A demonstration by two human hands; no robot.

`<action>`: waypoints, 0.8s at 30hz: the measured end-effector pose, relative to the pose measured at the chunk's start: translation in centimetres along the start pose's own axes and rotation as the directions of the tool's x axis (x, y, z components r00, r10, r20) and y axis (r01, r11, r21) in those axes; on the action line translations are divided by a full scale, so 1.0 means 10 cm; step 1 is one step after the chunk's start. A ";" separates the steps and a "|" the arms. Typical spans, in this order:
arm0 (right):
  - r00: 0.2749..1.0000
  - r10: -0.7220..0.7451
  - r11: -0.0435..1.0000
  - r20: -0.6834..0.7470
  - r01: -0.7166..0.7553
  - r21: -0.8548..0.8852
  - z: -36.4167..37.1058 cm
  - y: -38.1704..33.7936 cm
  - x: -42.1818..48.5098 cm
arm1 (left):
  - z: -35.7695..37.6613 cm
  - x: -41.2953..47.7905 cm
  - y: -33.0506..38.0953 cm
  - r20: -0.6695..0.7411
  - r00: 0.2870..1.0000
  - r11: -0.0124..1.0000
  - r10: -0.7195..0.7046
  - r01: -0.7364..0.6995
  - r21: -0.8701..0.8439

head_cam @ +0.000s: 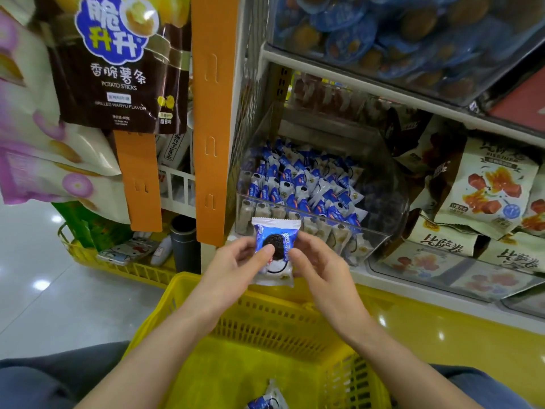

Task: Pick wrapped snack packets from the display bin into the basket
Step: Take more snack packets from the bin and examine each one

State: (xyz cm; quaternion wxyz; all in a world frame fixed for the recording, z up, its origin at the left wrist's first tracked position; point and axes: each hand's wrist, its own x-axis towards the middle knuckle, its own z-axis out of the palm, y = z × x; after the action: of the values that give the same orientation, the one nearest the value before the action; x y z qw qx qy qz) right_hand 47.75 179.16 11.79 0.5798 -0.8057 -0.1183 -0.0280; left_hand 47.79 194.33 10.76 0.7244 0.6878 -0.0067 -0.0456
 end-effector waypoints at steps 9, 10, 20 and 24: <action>0.991 -0.091 0.787 -0.095 0.013 -0.617 -0.74 -0.29 1.13 | -0.05 0.07 0.12 -0.105 0.993 0.989 -0.050 0.034 -0.145; 0.997 -0.005 0.728 -0.073 -0.046 -0.684 -0.79 -0.25 1.26 | -0.05 0.08 0.13 -0.108 0.993 0.988 -0.054 0.038 -0.150; 0.907 0.402 0.550 -0.126 -0.349 -0.759 -0.80 0.09 1.58 | -0.09 0.09 0.16 -0.134 0.987 0.983 -0.093 0.069 -0.171; 0.911 0.380 0.586 -0.162 -0.373 -0.719 -0.79 0.05 1.59 | -0.10 0.09 0.15 -0.126 0.987 0.981 -0.097 0.074 -0.177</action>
State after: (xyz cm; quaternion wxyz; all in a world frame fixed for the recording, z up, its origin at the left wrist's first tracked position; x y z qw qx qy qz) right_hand 64.02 174.09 16.83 0.1973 -0.9761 0.0735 0.0535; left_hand 48.88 195.30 12.12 0.7773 0.6238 0.0757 -0.0307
